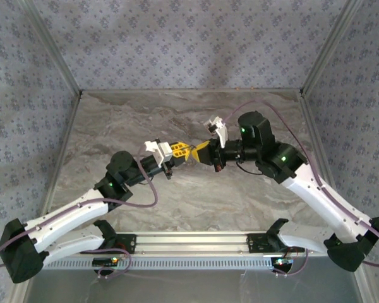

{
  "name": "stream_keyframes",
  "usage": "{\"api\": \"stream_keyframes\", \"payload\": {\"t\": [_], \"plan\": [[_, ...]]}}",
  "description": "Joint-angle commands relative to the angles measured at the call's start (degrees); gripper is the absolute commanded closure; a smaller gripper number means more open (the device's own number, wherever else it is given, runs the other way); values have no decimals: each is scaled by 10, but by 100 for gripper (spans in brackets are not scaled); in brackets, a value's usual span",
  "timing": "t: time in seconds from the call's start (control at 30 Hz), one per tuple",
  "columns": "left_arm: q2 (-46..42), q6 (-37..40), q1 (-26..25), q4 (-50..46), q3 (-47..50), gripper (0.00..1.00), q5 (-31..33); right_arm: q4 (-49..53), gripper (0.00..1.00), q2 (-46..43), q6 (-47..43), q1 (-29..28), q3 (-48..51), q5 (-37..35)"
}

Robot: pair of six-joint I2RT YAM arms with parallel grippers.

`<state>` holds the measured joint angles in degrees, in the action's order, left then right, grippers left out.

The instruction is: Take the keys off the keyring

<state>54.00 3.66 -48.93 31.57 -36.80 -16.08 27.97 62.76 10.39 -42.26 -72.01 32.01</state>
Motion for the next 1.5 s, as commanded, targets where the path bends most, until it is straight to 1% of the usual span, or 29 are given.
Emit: {"api": "stream_keyframes", "payload": {"t": [0.0, 0.13, 0.17, 0.37, 0.6, 0.8, 0.97, 1.13, 1.3, 1.47], "plan": [[-12, -37, 4, 4, -30, 100, 11, -3, 100, -30, -55, -10, 13, -71], [-11, -59, 7, 2, -35, 100, 16, -32, 100, -58, -83, -21, 32, -100], [-11, -63, 7, -1, -36, 100, 17, -38, 100, -65, -93, -24, 51, -102], [-5, -83, 9, -20, -53, 100, 23, -59, 100, -105, -153, -57, 82, -143], [5, -106, 18, -44, -71, 100, 19, -37, 100, -125, -239, -111, 86, -203], [9, -125, 26, -59, -82, 100, 13, 3, 100, -115, -320, -166, 72, -276], [9, -139, 36, -70, -88, 100, 9, 16, 100, -116, -377, -206, 72, -331], [12, -148, 41, -83, -97, 100, 6, 24, 100, -110, -440, -261, 72, -385], [13, -152, 42, -88, -100, 100, 2, 47, 100, -87, -480, -299, 59, -425], [12, -154, 44, -98, -104, 100, -2, 59, 100, -74, -501, -320, 51, -432]]}}
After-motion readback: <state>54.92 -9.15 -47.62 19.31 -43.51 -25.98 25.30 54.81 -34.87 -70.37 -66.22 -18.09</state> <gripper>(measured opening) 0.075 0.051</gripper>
